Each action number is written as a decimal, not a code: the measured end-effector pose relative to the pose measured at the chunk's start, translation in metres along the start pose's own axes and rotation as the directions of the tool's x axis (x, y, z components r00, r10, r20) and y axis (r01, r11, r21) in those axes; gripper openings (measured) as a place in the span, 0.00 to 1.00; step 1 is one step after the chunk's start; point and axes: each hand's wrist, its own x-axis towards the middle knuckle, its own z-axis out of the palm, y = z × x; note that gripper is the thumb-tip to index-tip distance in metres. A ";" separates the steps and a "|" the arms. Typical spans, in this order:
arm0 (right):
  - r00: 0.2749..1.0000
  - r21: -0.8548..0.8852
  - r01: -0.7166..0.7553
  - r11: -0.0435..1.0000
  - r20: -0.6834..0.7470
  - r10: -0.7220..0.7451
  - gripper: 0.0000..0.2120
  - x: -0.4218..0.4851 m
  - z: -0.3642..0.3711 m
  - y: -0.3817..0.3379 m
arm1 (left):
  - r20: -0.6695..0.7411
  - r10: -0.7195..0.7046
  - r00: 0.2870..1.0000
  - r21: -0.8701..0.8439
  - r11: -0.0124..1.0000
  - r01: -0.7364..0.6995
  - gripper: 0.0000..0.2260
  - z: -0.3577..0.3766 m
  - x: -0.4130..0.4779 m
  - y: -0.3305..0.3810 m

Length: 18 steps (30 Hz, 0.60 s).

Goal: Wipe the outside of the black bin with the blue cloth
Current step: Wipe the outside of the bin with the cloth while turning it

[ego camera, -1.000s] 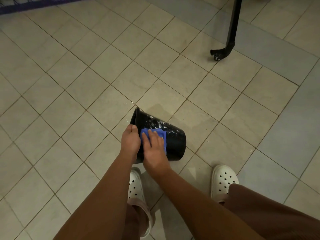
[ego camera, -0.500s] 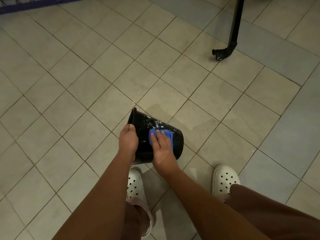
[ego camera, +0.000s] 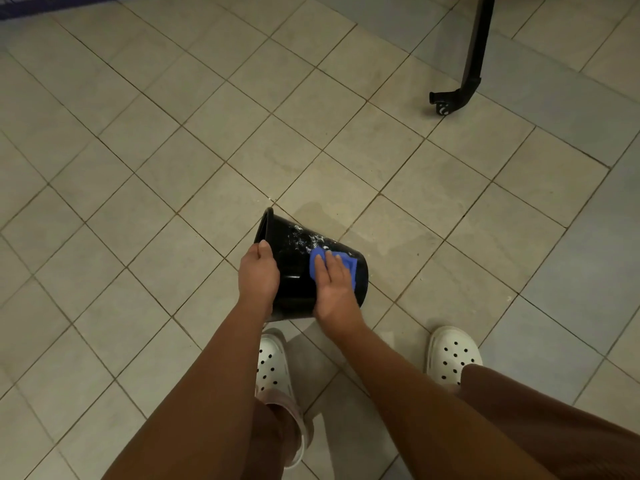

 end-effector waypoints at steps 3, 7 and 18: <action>0.978 0.029 -0.203 0.979 0.059 0.201 0.38 0.006 -0.008 0.022 | -0.017 0.020 1.000 -0.007 1.000 -0.020 0.17 0.002 -0.002 -0.001; 0.924 0.125 -0.382 0.916 0.025 0.382 0.36 -0.008 -0.001 0.013 | -0.013 0.033 0.999 0.010 0.999 -0.033 0.18 0.004 -0.002 0.001; 0.971 0.081 -0.240 0.967 0.036 0.238 0.35 0.009 -0.009 0.028 | -0.008 0.085 0.996 0.057 0.995 -0.084 0.18 0.003 0.002 -0.006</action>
